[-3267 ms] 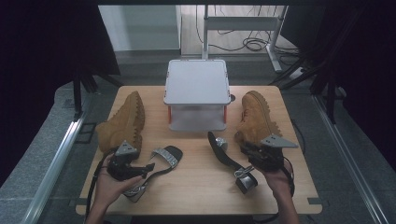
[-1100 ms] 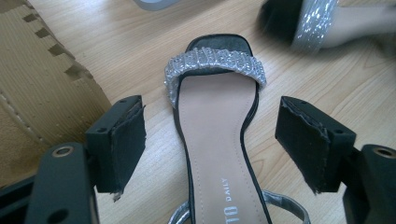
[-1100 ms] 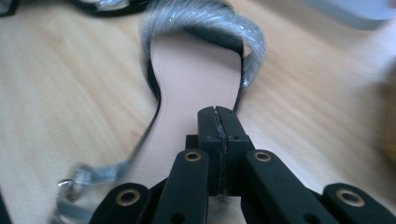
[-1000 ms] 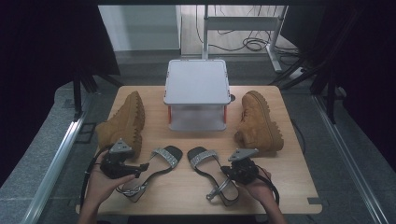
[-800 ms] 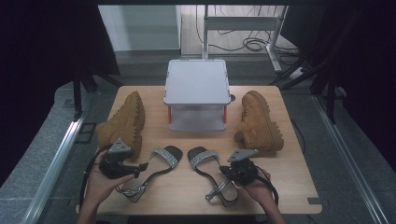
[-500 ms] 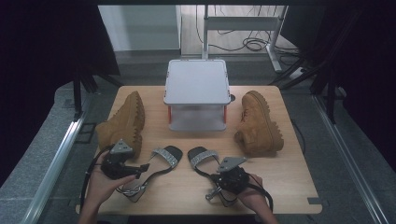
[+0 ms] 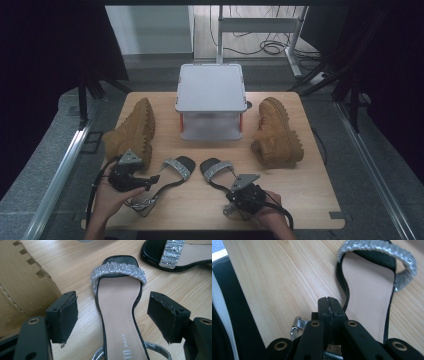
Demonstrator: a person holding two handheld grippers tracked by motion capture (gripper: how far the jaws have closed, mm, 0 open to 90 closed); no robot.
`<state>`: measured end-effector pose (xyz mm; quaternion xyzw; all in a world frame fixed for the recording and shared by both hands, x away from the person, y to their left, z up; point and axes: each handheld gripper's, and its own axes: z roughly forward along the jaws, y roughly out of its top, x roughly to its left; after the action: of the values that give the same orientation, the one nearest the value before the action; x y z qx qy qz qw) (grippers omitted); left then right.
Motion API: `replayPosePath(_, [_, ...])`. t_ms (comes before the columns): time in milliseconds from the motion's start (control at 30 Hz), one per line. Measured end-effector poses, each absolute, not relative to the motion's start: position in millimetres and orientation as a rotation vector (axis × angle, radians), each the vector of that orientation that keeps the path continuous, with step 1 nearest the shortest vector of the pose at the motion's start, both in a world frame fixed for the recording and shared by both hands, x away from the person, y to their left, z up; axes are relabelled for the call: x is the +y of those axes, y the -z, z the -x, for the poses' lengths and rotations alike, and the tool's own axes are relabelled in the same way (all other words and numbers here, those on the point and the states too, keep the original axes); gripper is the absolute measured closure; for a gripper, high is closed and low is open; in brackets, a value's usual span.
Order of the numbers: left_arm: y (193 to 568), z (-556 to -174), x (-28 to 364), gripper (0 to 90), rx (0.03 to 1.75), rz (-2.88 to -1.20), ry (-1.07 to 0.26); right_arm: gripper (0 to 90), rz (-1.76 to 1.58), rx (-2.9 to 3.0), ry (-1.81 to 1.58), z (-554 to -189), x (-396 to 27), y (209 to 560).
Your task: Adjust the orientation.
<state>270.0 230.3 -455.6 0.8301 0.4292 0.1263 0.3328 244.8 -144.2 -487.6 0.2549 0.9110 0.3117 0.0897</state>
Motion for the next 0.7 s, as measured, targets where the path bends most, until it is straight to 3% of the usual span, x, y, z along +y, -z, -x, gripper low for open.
replayPosePath(700, [456.5, -267.1, 233.2, 24.7, 1.134, -2.164, -0.336, 86.4, -0.767, 2.678, -1.009, -252.2, -162.1, 476.8])
